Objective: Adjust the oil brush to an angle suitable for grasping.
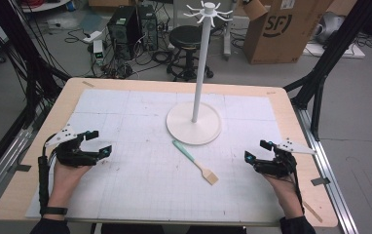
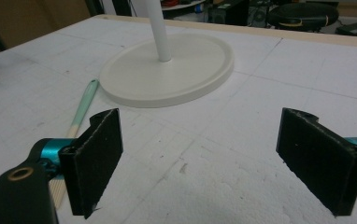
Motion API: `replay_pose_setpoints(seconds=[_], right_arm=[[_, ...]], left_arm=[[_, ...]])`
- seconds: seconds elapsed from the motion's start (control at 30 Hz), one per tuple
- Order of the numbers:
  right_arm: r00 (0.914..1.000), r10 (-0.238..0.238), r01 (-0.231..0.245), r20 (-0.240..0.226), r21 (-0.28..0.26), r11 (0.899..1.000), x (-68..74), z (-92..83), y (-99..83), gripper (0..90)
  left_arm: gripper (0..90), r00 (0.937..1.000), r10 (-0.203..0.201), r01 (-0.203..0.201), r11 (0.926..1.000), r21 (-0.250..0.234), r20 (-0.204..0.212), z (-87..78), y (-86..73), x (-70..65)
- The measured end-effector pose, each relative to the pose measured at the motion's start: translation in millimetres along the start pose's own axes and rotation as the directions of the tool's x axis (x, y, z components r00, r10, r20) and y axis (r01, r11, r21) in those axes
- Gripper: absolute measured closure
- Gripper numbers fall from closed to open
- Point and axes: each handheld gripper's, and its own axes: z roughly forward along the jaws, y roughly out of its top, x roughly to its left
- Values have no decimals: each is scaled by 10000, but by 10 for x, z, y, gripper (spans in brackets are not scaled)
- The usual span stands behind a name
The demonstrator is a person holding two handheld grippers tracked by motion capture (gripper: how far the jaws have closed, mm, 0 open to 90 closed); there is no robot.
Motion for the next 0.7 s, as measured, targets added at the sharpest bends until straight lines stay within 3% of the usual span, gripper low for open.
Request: replay_pose_setpoints(seconds=[0.7], right_arm=[[9964,-395,420,-756,313,9986,223,184,133,174]], left_arm=[[123,10000,59,-59,10000,-6,68,-15,1,4]])
